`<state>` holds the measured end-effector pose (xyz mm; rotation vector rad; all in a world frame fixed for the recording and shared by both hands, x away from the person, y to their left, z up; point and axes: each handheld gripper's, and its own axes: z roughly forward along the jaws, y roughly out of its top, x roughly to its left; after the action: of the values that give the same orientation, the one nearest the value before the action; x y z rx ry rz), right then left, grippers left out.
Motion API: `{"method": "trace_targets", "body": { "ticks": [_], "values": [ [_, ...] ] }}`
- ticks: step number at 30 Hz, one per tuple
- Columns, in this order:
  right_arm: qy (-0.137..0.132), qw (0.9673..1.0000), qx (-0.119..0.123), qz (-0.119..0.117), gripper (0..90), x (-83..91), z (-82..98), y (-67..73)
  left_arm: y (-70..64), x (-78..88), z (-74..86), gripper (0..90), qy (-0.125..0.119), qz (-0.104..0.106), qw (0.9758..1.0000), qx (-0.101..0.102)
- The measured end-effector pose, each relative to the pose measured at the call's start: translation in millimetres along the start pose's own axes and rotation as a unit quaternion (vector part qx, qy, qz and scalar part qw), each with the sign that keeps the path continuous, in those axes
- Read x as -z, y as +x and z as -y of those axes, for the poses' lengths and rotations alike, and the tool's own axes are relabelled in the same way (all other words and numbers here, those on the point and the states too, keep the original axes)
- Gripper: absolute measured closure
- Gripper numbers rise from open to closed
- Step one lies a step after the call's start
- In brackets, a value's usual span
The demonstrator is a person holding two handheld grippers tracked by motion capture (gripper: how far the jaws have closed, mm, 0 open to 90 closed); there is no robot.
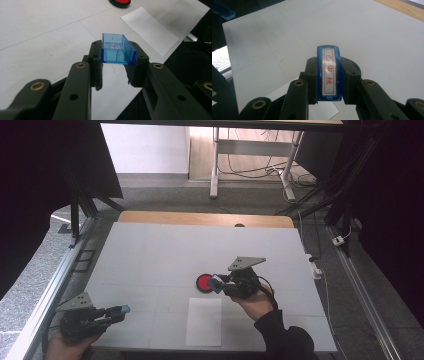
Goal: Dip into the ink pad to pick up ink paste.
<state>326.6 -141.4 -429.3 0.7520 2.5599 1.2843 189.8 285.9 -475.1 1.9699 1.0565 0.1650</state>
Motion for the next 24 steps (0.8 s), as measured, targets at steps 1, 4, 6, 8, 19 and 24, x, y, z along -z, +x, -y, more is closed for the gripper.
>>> {"method": "trace_targets", "body": {
  "ticks": [1, 4, 6, 8, 19, 24],
  "values": [
    [0.001, 1.0000, 0.003, 0.001, 71.1, -2.3, -1.7, -1.3, -0.3, -0.3, 0.0, 68.2, -0.001, -0.004, 1.0000, -0.001],
    [0.006, 1.0000, 0.006, 0.003, 71.1, -5.5, -3.6, -2.5, -0.1, 0.1, 0.0, 68.2, 0.001, -0.008, 1.0000, -0.002],
    [0.011, 0.9999, 0.011, 0.004, 71.1, -8.2, -5.1, -2.8, 0.0, 0.0, 0.1, 68.2, 0.000, -0.009, 1.0000, -0.002],
    [0.013, 0.9998, 0.014, 0.005, 71.1, -12.1, -6.4, -3.1, 0.1, -0.1, 0.0, 68.2, 0.001, -0.009, 1.0000, -0.001],
    [0.030, 0.9992, 0.010, 0.024, 71.2, -35.1, -11.0, -12.4, -0.5, -0.7, -0.1, 68.2, 0.004, -0.008, 1.0000, -0.003],
    [0.052, 0.9979, 0.018, 0.034, 71.2, -52.7, -14.3, -17.3, -0.6, -0.9, 0.0, 68.2, 0.005, -0.007, 0.9999, -0.005]
  ]
}}
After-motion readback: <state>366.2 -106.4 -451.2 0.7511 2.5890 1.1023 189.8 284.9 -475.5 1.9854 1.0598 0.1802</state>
